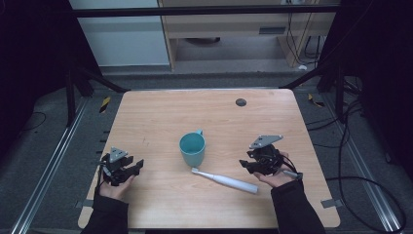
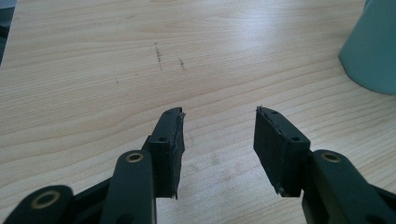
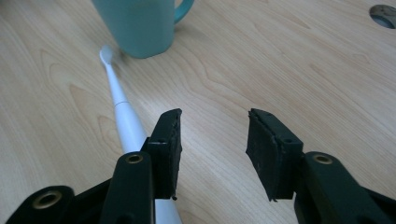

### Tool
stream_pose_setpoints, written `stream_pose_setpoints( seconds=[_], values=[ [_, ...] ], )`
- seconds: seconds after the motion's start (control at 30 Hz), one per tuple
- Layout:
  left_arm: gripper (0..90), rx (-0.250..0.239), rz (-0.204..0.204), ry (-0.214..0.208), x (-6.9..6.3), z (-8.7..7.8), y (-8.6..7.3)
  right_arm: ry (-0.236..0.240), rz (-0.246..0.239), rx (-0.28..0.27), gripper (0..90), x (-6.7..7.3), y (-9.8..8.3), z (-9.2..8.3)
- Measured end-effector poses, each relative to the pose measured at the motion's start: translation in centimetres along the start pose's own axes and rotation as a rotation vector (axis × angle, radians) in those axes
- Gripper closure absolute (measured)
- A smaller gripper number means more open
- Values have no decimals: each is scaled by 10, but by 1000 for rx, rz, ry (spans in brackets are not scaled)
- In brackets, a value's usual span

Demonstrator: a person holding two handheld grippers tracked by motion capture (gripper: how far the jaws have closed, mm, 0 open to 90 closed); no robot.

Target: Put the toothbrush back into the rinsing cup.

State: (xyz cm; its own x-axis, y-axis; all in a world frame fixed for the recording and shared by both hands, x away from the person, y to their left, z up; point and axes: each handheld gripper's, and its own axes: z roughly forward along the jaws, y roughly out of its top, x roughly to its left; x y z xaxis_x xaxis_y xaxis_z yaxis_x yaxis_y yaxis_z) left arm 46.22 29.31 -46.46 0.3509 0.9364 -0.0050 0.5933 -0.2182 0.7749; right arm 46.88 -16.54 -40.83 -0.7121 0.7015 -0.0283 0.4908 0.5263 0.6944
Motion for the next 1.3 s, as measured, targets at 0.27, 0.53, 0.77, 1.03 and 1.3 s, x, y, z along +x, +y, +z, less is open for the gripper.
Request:
stream_pose_setpoints(
  seconds=[0.27, 0.53, 0.77, 1.03, 1.3],
  values=[
    [520, 2, -1, -3, 0, 1, 0, 94, -89, 101, 496, 9, 4, 9],
    [518, 3, 1, -5, 0, 1, 0, 140, -138, 191, 465, 18, 2, 20],
    [517, 9, 8, -5, -1, 1, 0, 165, -183, 276, 463, 25, -5, 35],
    [515, 13, 9, -6, -1, 2, 0, 185, -213, 349, 463, 32, -6, 51],
    [515, 13, 9, -6, 0, 2, 0, 196, -226, 403, 474, 34, -6, 64]
  ],
)
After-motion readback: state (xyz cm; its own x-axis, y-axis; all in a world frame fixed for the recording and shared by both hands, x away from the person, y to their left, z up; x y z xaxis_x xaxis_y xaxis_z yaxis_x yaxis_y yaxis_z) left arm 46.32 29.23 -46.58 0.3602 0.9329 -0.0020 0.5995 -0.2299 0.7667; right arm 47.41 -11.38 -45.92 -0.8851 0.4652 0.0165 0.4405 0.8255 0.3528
